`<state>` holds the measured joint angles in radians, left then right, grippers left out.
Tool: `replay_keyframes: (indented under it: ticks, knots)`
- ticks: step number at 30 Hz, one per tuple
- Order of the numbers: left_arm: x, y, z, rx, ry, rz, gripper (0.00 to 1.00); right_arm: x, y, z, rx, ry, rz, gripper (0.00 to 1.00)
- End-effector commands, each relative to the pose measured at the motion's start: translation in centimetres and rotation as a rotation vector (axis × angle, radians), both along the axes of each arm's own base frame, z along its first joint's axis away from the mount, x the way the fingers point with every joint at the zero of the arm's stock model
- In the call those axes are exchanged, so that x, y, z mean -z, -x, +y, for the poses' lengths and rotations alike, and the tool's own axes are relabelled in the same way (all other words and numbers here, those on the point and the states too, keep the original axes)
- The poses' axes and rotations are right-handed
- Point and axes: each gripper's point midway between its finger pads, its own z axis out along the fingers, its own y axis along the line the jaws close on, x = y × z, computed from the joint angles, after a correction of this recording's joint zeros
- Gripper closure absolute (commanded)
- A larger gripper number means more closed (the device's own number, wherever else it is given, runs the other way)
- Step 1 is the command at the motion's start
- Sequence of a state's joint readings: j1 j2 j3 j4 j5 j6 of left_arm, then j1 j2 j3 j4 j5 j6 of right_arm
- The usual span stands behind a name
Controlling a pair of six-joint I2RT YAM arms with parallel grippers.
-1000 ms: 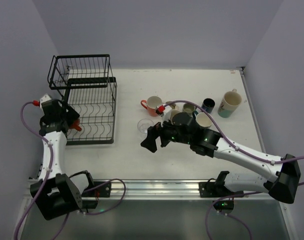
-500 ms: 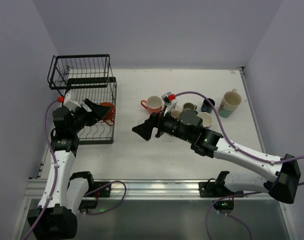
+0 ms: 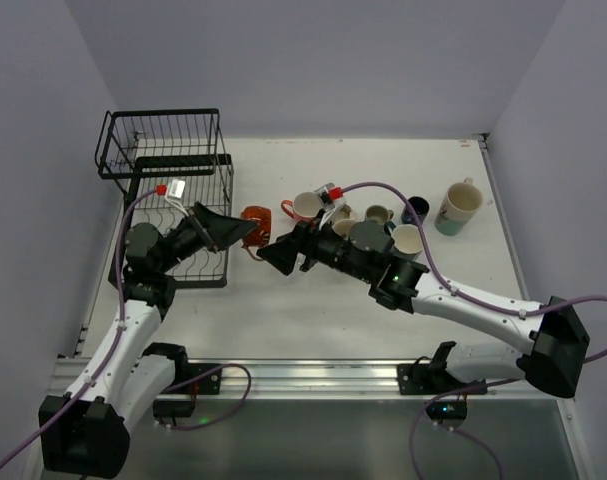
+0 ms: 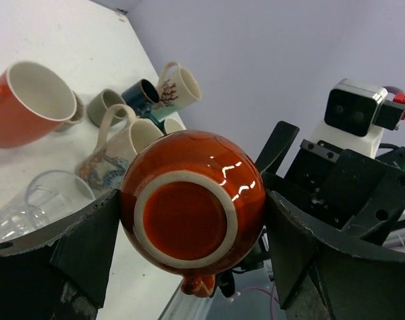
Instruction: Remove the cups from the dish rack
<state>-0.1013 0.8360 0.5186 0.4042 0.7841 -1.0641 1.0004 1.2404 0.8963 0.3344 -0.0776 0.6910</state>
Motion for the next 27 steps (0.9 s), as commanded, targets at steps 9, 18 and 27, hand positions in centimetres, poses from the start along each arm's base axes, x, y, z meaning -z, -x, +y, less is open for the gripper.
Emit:
replay_keyframes:
  ticks: [9, 18, 27]
  knots:
    - [-4.4, 4.1, -2.0, 0.129, 0.158, -0.109, 0.71, -3.5, 1.0, -1.6, -0.023, -0.033, -0.170, 0.25]
    - [-4.9, 5.1, -2.2, 0.137, 0.195, -0.106, 0.68, -6.3, 2.8, 0.3, -0.166, -0.111, -0.219, 0.48]
    - [-3.5, 5.4, -2.5, 0.145, 0.192, -0.074, 0.49, -6.4, 3.1, 2.3, -0.234, -0.165, -0.179, 0.66]
